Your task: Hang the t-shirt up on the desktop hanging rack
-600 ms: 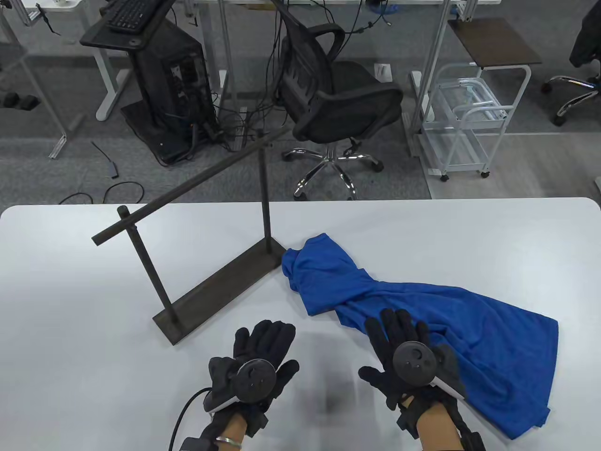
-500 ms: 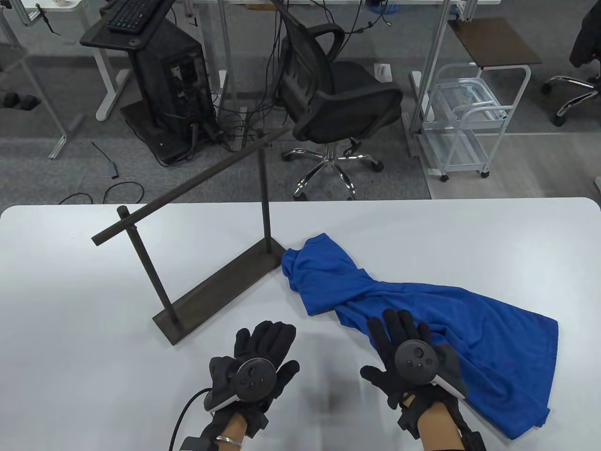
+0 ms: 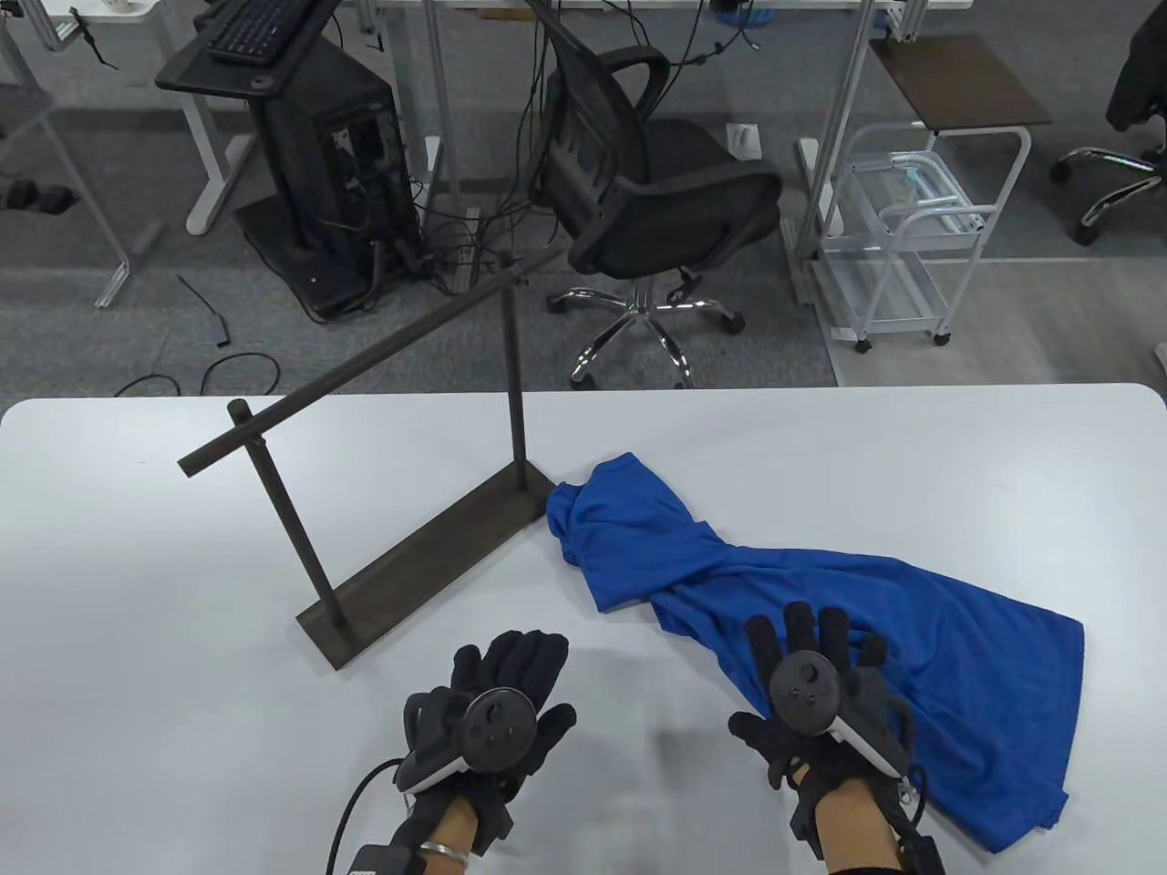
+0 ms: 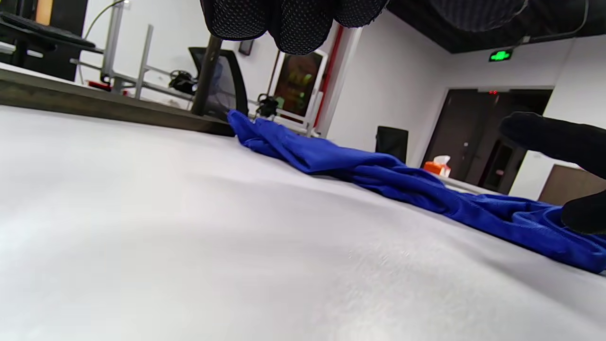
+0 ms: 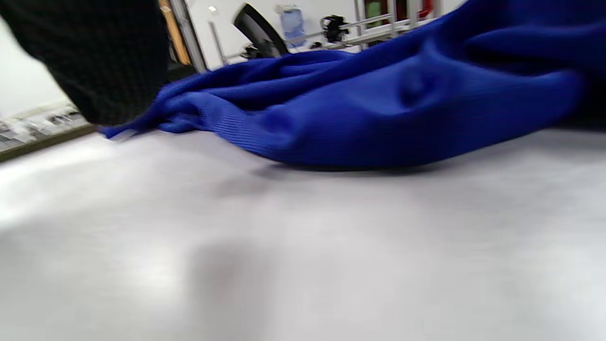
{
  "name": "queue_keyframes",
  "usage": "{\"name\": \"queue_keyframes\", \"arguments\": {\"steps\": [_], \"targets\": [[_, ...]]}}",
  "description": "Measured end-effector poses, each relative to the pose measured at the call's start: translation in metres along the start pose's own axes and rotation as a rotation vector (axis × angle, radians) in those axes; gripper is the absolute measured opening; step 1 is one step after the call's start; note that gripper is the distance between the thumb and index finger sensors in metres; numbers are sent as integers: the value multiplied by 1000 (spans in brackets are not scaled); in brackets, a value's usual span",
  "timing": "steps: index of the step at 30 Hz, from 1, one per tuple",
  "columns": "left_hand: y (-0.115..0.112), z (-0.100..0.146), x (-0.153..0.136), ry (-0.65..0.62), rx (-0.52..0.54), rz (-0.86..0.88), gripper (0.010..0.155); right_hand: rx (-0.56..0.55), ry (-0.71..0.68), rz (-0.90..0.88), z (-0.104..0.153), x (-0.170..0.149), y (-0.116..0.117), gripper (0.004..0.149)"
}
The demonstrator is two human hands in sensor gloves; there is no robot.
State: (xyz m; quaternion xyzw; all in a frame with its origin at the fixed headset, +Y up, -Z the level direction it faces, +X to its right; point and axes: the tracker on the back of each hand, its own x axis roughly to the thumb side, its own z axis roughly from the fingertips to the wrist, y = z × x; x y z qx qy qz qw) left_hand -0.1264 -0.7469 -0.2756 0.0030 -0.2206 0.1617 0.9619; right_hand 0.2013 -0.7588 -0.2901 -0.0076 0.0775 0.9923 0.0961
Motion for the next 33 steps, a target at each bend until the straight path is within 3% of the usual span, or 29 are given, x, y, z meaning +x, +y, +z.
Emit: {"name": "queue_keyframes", "arguments": {"steps": [5, 14, 24, 26, 33], "targets": [[1, 0, -8, 32, -27, -27, 76, 47, 198, 155, -6, -16, 1, 103], [10, 6, -18, 90, 6, -71, 76, 194, 416, 90, -44, -45, -3, 108], [10, 9, -24, 123, -1, -77, 76, 454, 520, 29, -96, -48, -9, 116], [10, 10, -25, 132, -1, -69, 77, 574, 563, 58, -105, -49, -8, 121], [8, 11, -26, 153, -20, -96, 77, 728, 525, -69, -130, -53, 12, 122]]}}
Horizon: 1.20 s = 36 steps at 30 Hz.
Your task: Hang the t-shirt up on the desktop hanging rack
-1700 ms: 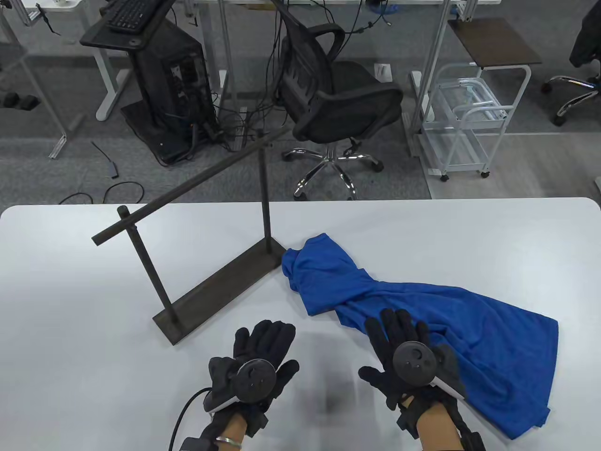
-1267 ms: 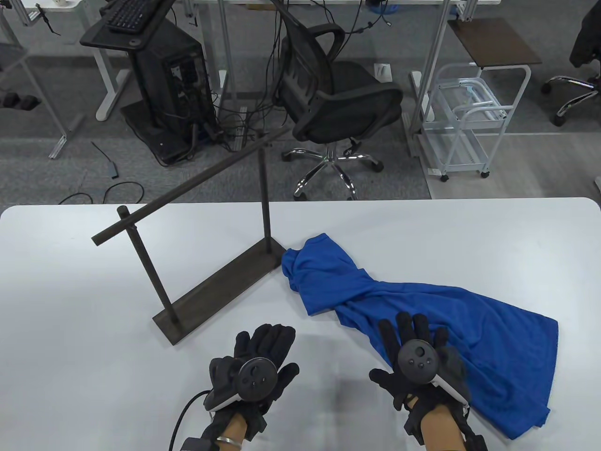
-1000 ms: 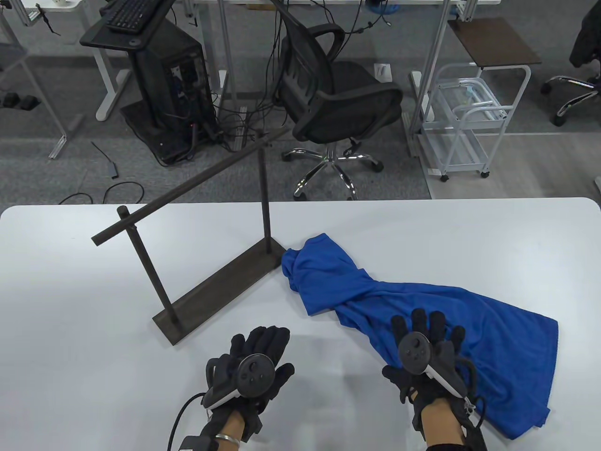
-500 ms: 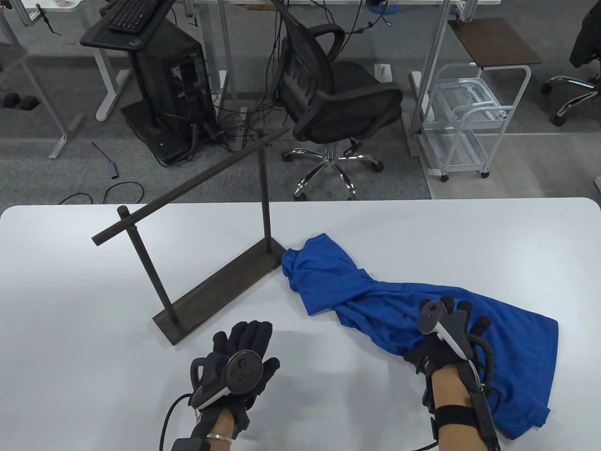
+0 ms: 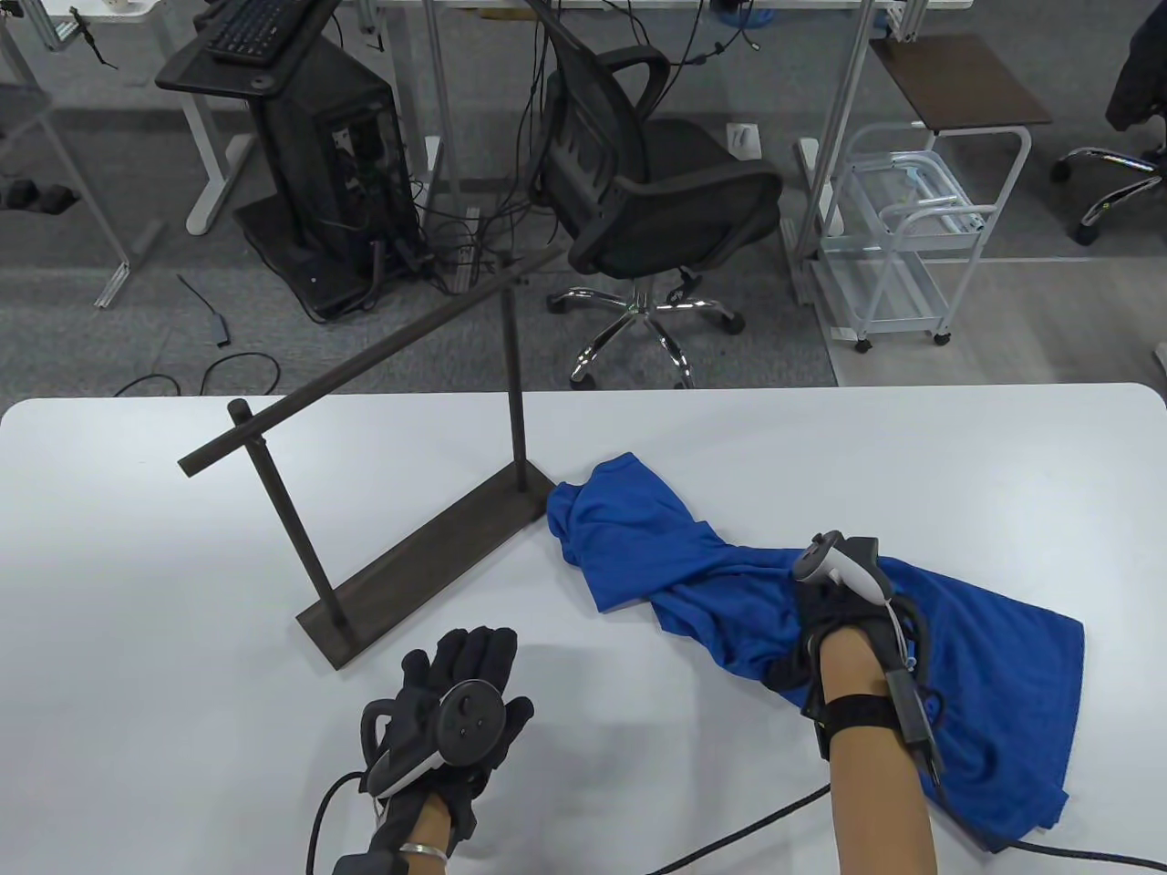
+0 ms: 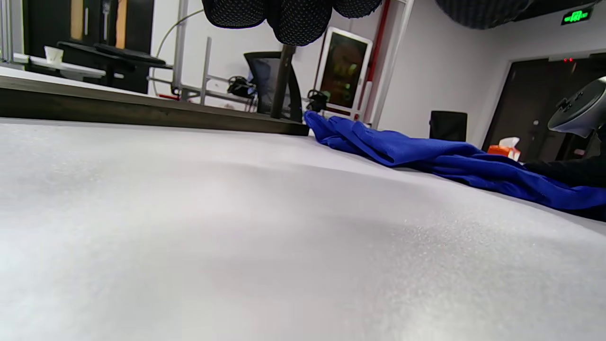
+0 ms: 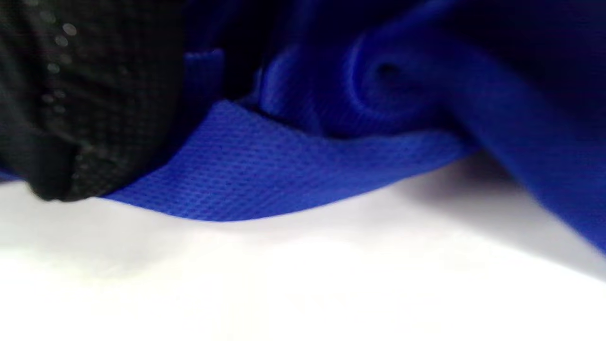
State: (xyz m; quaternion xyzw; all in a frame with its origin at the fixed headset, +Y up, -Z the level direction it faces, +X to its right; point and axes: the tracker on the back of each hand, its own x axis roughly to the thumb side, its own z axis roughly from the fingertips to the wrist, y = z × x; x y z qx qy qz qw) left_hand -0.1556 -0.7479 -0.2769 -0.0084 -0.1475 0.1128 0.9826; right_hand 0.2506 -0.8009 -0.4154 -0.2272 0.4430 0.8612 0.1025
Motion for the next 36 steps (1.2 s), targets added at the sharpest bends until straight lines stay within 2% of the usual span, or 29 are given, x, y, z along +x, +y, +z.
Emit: {"name": "queue_keyframes", "arguments": {"steps": [2, 4, 12, 15, 17, 20, 24, 27, 29, 33, 36], "targets": [[-1, 0, 0, 4, -7, -11, 77, 19, -20, -28, -2, 1, 0, 121], [-1, 0, 0, 6, -9, -18, 77, -22, -29, -1, 2, 3, -1, 120], [1, 2, 5, -10, -2, -14, 77, -256, -132, 59, 28, 7, 9, 105], [1, 3, 8, -19, -4, -5, 77, -331, -188, 41, 38, 2, 14, 94], [0, 3, 11, -28, -9, -13, 77, -426, -221, -61, 42, -8, 22, 80], [0, 2, 15, -40, -16, -17, 77, -503, -214, -49, 49, -16, 33, 75], [-1, 0, 18, -68, -19, -5, 77, -493, -164, -32, 60, -25, 48, 71], [-4, -3, 22, -84, -36, -2, 77, -472, -173, -115, 68, -35, 58, 68], [-5, -4, 24, -96, -46, -9, 77, -468, -208, -173, 71, -38, 62, 63], [-9, -6, 30, -130, -57, -11, 77, -545, -339, -245, 75, -40, 69, 53], [-12, -8, 35, -149, -70, -10, 77, -485, -360, -236, 77, -40, 67, 51]]}}
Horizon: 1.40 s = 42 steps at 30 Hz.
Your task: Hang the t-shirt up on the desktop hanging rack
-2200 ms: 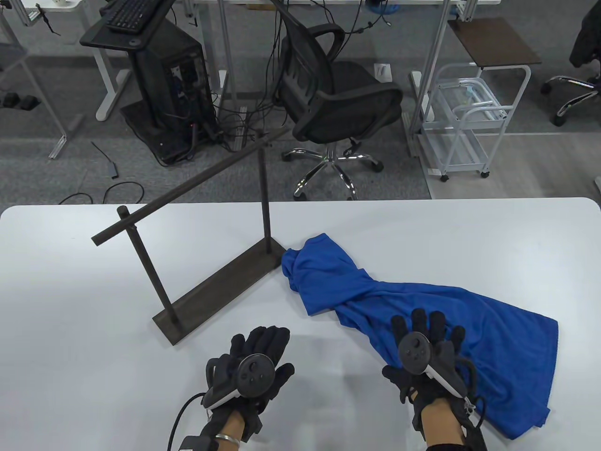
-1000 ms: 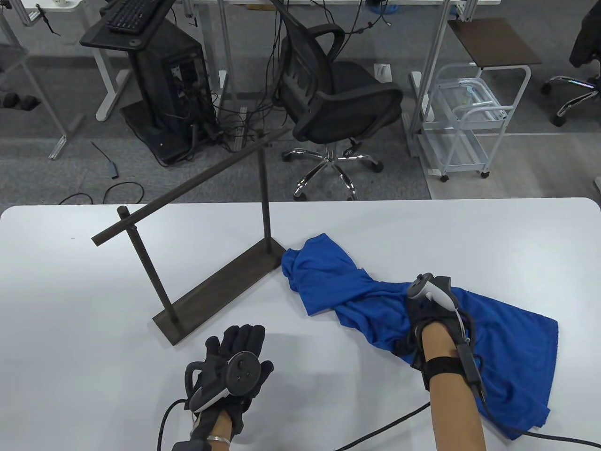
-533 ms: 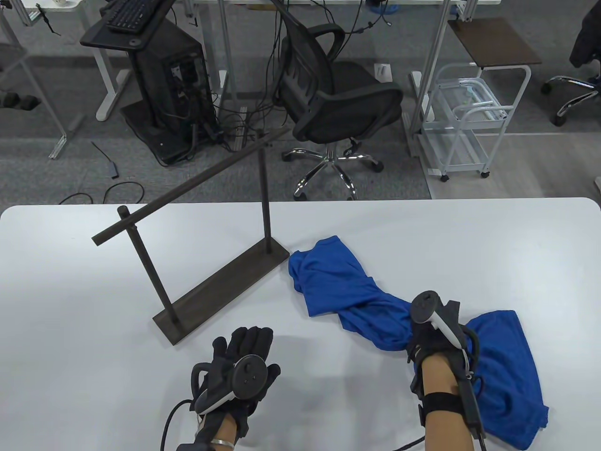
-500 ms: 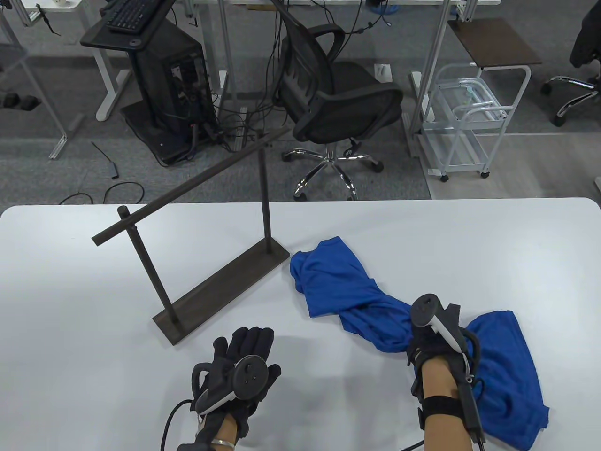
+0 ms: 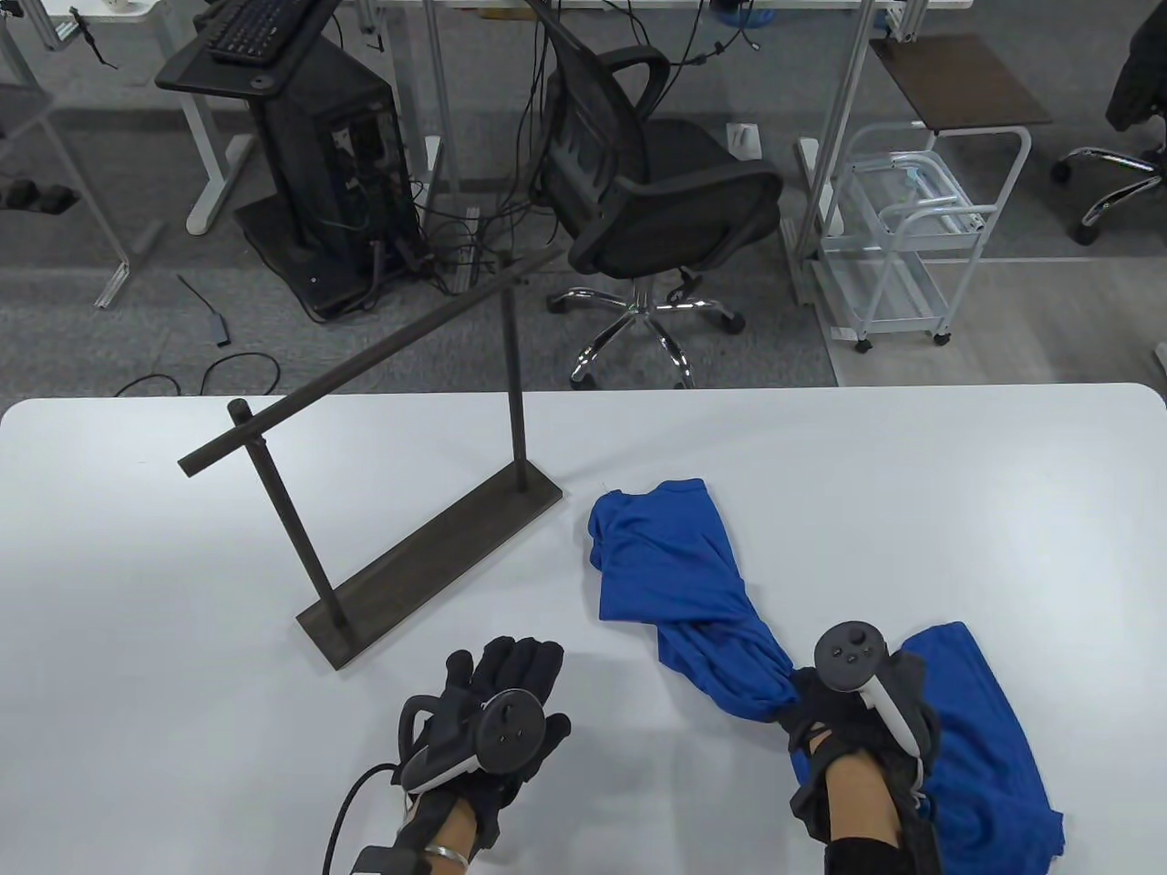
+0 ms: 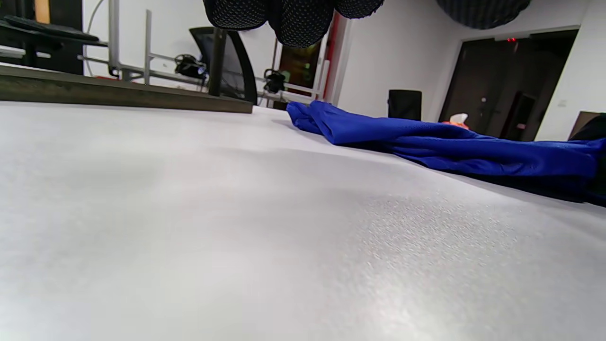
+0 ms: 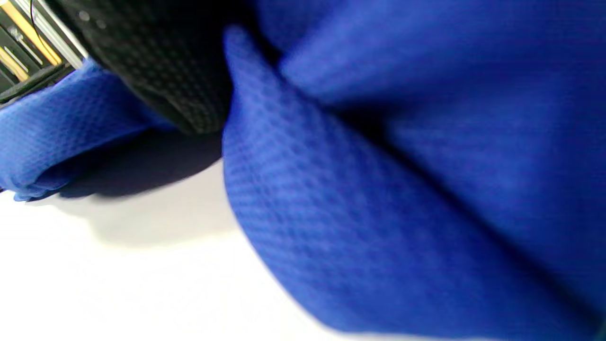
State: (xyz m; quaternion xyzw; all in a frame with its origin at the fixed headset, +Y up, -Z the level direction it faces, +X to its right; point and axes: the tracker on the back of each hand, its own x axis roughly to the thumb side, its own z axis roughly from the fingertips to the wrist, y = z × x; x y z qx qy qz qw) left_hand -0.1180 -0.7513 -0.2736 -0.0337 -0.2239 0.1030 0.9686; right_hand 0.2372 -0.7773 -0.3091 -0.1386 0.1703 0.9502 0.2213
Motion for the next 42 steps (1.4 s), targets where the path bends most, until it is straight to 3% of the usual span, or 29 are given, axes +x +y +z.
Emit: {"name": "queue_keyframes", "arguments": {"steps": [7, 11, 17, 21, 27, 32, 38, 42], "targets": [[-8, -8, 10, -55, -28, 60, 76, 69, -46, -182, -4, 0, 7, 51], [-10, -12, 20, -93, -41, 220, 74, 205, -123, -497, -7, 9, 9, 51], [-14, -24, 36, -147, -108, 548, 70, 312, -279, -931, -4, 28, 10, 51], [-15, -29, 40, -151, -109, 678, 72, 338, -394, -1119, 1, 37, 2, 51], [-8, -32, 41, -162, -110, 878, 78, 242, -659, -1212, 23, 50, -34, 52], [16, -42, 50, -253, -100, 1065, 81, 146, -855, -1276, 51, 69, -64, 53], [46, -54, 71, -402, -169, 1080, 82, -81, -938, -1158, 85, 88, -83, 55], [38, -54, 77, -468, -265, 1140, 98, -170, -921, -968, 95, 98, -82, 57]]}}
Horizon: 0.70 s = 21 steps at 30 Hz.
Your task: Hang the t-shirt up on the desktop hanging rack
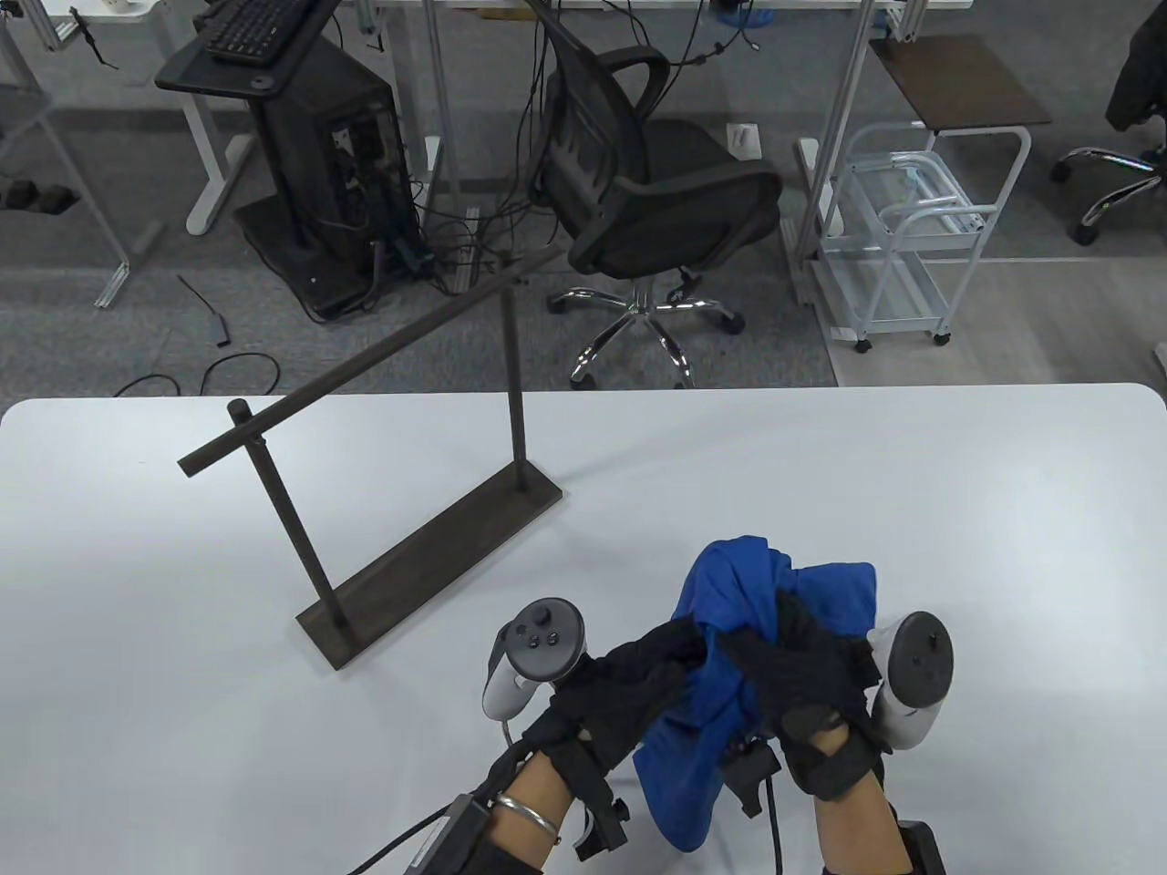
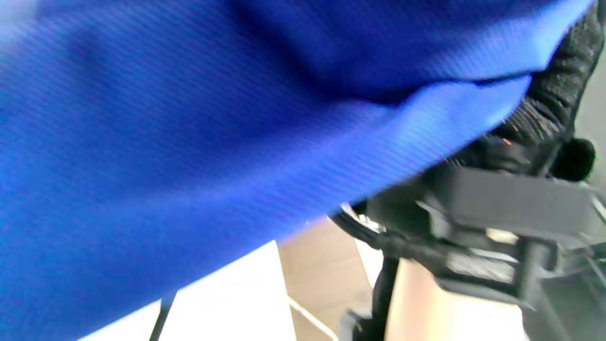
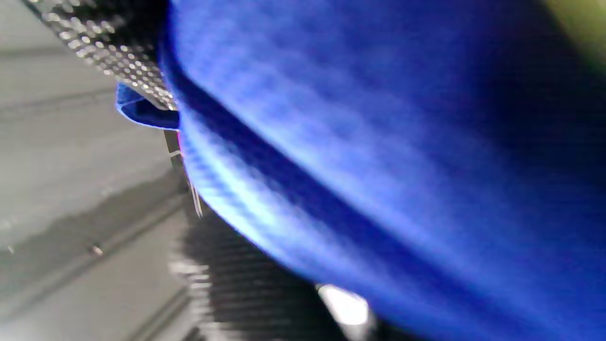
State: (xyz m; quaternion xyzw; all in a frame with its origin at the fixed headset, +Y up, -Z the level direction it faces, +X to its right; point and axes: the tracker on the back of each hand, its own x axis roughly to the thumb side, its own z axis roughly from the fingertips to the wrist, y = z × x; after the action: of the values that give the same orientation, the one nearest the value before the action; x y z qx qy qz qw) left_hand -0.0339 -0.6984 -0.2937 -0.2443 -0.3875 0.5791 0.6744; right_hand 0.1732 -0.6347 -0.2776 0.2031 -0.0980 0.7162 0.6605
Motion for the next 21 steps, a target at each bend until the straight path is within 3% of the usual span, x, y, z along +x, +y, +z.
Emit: {"name": "queue_keyframes", "arguments": {"steps": [5, 10, 14, 17, 21], "targets": [[-13, 3, -20, 33, -97, 225, 109, 26, 30, 258, 3, -1, 15, 60], [-22, 8, -33, 102, -64, 176, 108, -1, 8, 442, 6, 1, 24, 60], [-15, 14, -26, 114, 23, 64, 102, -26, -13, 513, 8, 4, 20, 61], [-4, 22, -20, 76, 145, -161, 97, -80, -32, 485, 11, 8, 11, 61], [7, 31, -14, 1, 251, -115, 92, -95, -39, 532, 11, 12, 7, 62]]}}
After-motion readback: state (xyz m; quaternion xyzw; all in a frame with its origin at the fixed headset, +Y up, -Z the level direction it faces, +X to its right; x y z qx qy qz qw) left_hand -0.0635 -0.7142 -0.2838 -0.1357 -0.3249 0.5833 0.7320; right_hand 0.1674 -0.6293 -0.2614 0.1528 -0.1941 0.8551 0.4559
